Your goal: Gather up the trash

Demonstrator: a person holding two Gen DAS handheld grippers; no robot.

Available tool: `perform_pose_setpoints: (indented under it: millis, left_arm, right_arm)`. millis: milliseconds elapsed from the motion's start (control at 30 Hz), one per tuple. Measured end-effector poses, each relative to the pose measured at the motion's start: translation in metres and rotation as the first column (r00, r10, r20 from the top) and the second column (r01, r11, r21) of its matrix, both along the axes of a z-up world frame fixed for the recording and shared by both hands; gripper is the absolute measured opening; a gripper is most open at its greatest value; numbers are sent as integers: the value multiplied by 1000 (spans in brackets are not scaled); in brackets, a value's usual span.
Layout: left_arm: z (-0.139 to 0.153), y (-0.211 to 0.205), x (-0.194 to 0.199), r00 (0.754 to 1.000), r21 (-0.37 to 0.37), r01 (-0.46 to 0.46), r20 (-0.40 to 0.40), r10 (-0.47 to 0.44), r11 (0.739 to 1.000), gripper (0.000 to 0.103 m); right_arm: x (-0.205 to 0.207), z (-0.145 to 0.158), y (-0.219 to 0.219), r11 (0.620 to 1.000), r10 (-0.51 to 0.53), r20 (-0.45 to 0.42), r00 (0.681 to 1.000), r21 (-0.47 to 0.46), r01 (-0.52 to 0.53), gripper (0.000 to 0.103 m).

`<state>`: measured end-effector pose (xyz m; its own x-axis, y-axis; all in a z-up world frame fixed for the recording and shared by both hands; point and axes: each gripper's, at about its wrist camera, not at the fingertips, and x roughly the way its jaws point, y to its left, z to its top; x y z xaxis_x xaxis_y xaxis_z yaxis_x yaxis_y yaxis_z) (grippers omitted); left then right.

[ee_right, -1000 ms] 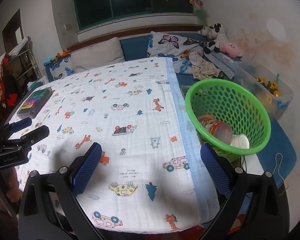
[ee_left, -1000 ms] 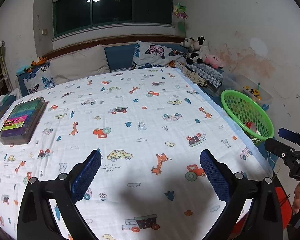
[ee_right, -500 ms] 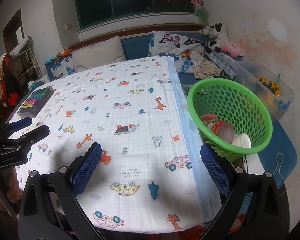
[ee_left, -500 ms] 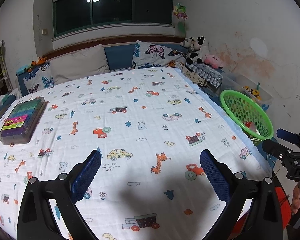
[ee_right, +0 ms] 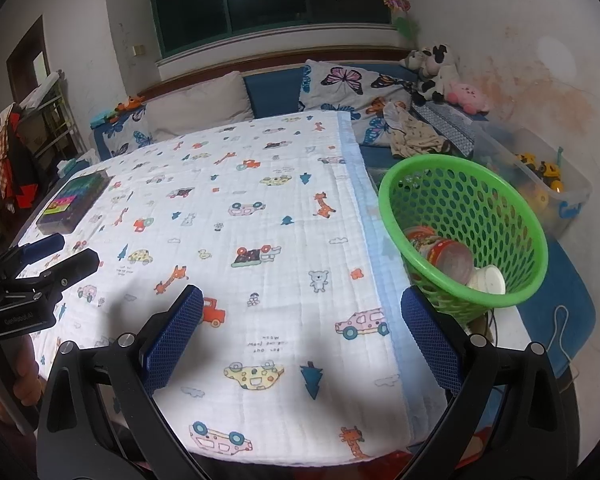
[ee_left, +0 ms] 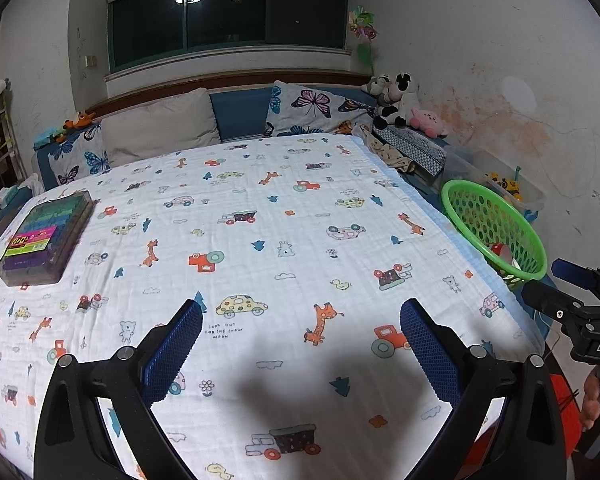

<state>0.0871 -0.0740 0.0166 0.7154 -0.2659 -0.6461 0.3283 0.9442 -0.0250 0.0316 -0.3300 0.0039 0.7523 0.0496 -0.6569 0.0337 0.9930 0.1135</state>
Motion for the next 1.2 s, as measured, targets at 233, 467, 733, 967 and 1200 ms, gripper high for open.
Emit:
perform_pose_setpoints:
  millis: [233, 467, 733, 967, 1200]
  left_arm:
    - [-1, 0, -1, 1000, 1, -2, 0, 2, 1000, 96]
    - [-1, -1, -2, 1000, 4, 1, 2, -1, 1000, 96]
    - [-3, -1, -5, 1000, 0, 4, 3, -4, 1000, 96]
    - [-3, -3, -7, 1000, -2, 11, 1, -11, 1000, 96]
    - [-3, -4, -5, 1000, 4, 5, 3, -5, 1000, 96]
  right_arm:
    - [0, -1, 1, 1000, 4, -2, 1000, 2, -4, 98]
    - [1, -2, 2, 1000, 2, -2, 1000, 2, -2, 98]
    - [0, -4, 2, 1000, 4, -5, 1000, 4, -4, 98]
    - [1, -5, 3, 1000, 8, -9, 1000, 6, -8, 98]
    - [1, -5, 4, 1000, 8, -9, 1000, 8, -8, 98]
